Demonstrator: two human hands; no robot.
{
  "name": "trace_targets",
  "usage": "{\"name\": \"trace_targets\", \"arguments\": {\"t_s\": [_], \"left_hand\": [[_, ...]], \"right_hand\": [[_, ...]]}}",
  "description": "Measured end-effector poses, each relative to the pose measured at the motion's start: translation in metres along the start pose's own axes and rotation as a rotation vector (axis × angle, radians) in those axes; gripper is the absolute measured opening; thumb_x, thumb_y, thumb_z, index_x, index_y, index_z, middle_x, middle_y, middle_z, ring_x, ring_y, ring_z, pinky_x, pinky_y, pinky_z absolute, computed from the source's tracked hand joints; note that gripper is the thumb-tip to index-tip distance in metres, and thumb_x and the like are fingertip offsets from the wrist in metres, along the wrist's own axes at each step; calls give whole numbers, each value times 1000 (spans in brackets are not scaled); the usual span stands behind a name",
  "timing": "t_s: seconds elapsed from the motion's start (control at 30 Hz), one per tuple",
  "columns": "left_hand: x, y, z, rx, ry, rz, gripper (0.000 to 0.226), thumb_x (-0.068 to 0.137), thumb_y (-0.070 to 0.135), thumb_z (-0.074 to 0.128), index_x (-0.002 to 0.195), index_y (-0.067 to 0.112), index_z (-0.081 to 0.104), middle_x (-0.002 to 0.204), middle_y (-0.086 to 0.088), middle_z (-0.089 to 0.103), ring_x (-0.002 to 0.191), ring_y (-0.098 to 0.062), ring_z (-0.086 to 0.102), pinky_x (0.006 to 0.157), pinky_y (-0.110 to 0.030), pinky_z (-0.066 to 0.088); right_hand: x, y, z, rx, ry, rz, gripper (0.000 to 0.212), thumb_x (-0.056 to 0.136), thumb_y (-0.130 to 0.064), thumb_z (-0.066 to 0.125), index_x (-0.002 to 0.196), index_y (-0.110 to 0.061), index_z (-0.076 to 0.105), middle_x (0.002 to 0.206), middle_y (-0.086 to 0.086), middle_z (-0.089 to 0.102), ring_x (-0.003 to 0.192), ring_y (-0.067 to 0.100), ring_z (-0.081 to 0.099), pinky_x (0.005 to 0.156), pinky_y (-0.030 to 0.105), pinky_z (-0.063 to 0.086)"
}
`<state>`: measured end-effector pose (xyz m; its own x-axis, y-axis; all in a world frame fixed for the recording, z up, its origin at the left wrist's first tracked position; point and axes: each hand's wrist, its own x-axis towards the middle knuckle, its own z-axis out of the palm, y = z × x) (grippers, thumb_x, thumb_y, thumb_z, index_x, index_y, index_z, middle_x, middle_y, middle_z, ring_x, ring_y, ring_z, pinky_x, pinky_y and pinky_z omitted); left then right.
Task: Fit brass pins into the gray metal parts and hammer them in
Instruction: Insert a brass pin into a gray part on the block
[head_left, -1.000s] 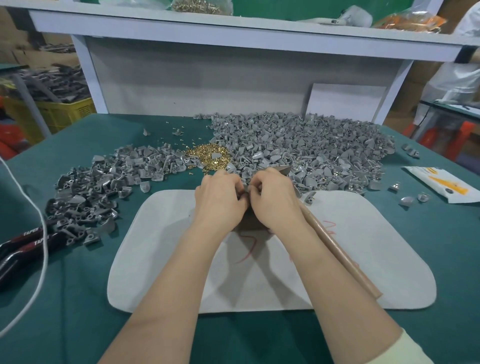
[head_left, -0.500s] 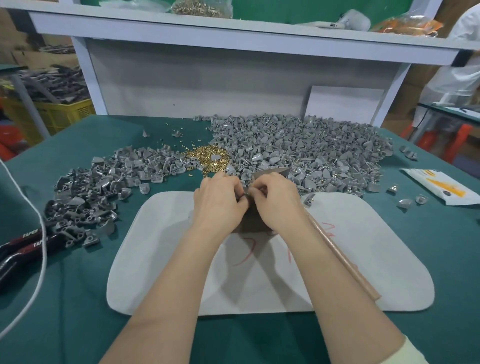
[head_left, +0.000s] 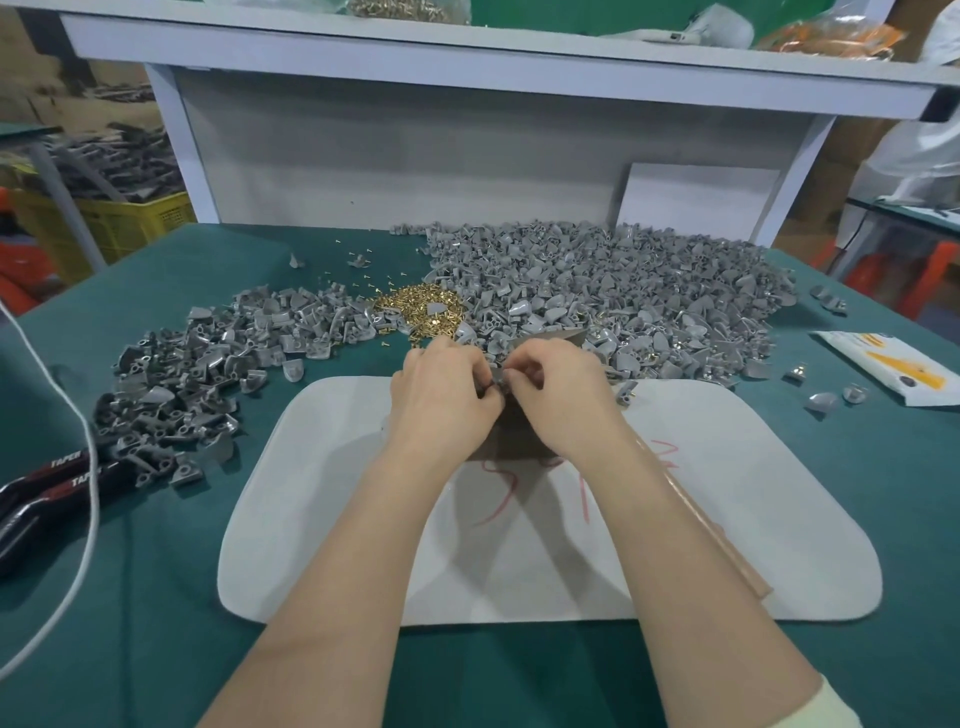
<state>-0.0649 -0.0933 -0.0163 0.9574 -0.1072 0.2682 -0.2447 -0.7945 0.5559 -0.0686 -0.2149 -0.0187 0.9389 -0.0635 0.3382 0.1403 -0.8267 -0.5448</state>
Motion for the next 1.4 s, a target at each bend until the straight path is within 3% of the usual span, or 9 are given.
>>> {"name": "trace_targets", "arguments": {"t_s": [0.17, 1.27, 1.4], "left_hand": [[0, 2, 2, 36, 1, -4, 14, 85, 27, 59, 95, 21, 67, 109, -2, 55, 108, -28, 46, 85, -36, 39], [-3, 5, -1, -17, -2, 1, 7, 89, 17, 57, 89, 17, 64, 107, -5, 56, 105, -29, 48, 89, -41, 42], [-2, 4, -1, -41, -3, -4, 7, 88, 22, 61, 81, 21, 63, 105, -3, 56, 105, -26, 51, 91, -42, 44]], "right_hand": [[1, -2, 0, -48, -8, -7, 14, 89, -20, 57, 96, -15, 69, 100, 7, 64, 96, 24, 56, 89, 36, 43], [0, -4, -2, 1, -14, 71, 20, 92, -20, 54, 91, -12, 72, 93, 6, 70, 96, 26, 59, 86, 35, 45], [2, 9, -20, 67, 179, 156, 22, 95, -20, 48, 101, -16, 70, 101, 6, 69, 95, 26, 61, 83, 30, 45]]}}
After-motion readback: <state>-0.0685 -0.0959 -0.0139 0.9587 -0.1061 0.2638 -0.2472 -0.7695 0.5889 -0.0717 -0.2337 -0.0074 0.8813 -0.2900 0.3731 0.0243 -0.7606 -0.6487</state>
